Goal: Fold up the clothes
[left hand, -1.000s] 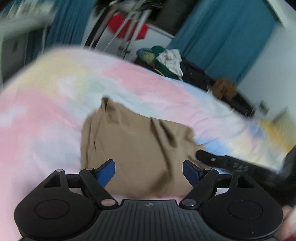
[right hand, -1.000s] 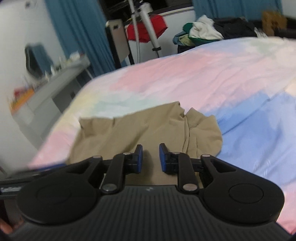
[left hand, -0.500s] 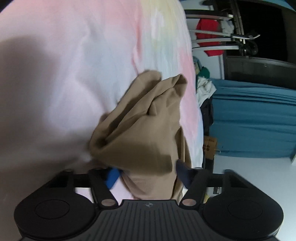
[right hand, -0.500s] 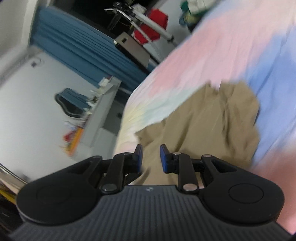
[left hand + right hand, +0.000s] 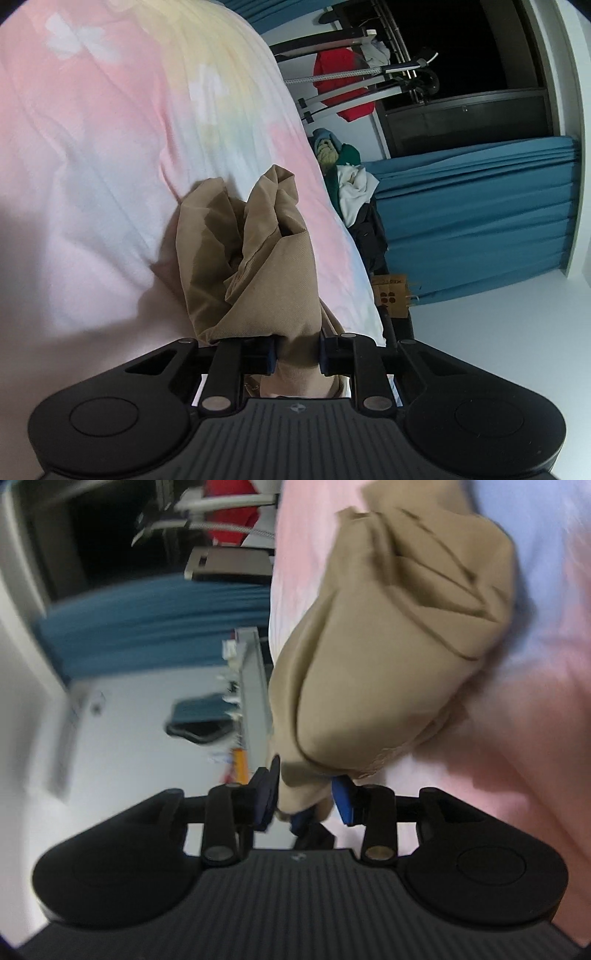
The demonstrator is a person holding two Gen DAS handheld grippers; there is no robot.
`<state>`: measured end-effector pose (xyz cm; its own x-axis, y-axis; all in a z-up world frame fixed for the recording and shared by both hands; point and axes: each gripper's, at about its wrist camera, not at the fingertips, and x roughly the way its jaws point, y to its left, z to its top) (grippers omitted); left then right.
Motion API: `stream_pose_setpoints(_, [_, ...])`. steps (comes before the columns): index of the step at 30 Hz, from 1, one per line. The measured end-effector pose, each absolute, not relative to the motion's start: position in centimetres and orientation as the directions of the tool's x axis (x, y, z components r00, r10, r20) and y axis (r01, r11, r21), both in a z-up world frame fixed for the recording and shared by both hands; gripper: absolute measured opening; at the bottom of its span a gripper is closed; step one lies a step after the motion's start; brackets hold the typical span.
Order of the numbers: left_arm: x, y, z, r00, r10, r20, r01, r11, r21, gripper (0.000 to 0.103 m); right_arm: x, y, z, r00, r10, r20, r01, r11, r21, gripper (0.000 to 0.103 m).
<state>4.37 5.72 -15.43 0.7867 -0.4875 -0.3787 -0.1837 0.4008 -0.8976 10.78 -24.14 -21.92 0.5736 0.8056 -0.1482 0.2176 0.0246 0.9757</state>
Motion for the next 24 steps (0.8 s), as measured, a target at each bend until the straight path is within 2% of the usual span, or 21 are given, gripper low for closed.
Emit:
stream_pose_setpoints(1, [4.4,5.7,-15.5,0.786,-0.489,-0.378,-0.186,0.396,-0.899,0.021,10.7,-24.1,-22.0,0.575,0.805,-0.144,0.223,0.015,0.975,0.041])
stream_pose_setpoints(3, [4.5,5.7,-15.5,0.785,-0.49,-0.379,-0.191,0.391,-0.9,0.021,10.4,-24.1,-21.8,0.584,0.8,-0.137,0.222,0.005,0.975,0.049])
stream_pose_setpoints(5, [4.9,5.9,-15.3,0.785,-0.491,-0.379,-0.193,0.386,-0.902,0.021,10.2,-23.9,-21.4,0.589,0.798,-0.128,0.21,0.002,0.978,0.078])
stream_pose_setpoints(6, [5.0,6.0,-15.3,0.785,-0.492,-0.376,-0.193,0.383,-0.903,0.021,10.2,-23.8,-21.3,0.591,0.797,-0.123,0.203,0.0,0.979,0.088])
stream_pose_setpoints(10, [4.7,6.2,-15.3,0.789,-0.493,-0.368,-0.187,0.377,-0.907,0.021,10.4,-23.7,-21.3,0.602,0.791,-0.112,0.205,-0.017,0.979,0.088])
stream_pose_setpoints(14, [4.5,6.4,-15.4,0.791,-0.491,-0.366,-0.19,0.37,-0.909,0.021,10.9,-25.5,-22.9,0.676,0.71,-0.2,0.282,0.002,0.959,0.086])
stream_pose_setpoints(15, [4.4,6.4,-15.4,0.792,-0.49,-0.365,-0.19,0.369,-0.91,0.021,11.0,-26.0,-23.4,0.692,0.685,-0.227,0.301,0.012,0.953,0.083])
stream_pose_setpoints(16, [4.4,6.4,-15.4,0.791,-0.491,-0.365,-0.19,0.371,-0.909,0.021,11.0,-26.4,-23.5,0.705,0.66,-0.259,0.316,0.034,0.948,0.067])
stream_pose_setpoints(17, [4.4,6.4,-15.3,0.787,-0.495,-0.368,-0.188,0.376,-0.908,0.021,11.0,-26.6,-23.3,0.711,0.647,-0.275,0.314,0.057,0.948,0.06])
stream_pose_setpoints(18, [4.3,6.4,-15.3,0.789,-0.493,-0.367,-0.184,0.38,-0.906,0.021,11.1,-26.7,-23.1,0.714,0.639,-0.285,0.307,0.08,0.948,0.057])
stream_pose_setpoints(19, [4.3,6.4,-15.2,0.791,-0.491,-0.366,-0.18,0.385,-0.905,0.021,11.1,-26.5,-22.6,0.719,0.63,-0.292,0.291,0.108,0.951,0.05])
stream_pose_setpoints(21, [4.2,6.6,-15.1,0.793,-0.495,-0.356,-0.172,0.378,-0.91,0.021,11.1,-26.2,-21.6,0.73,0.615,-0.298,0.255,0.16,0.954,0.043])
stream_pose_setpoints(24, [3.9,6.7,-14.4,0.786,-0.521,-0.334,-0.147,0.368,-0.918,0.021,10.9,-26.0,-19.9,0.746,0.597,-0.297,0.211,0.211,0.954,0.041])
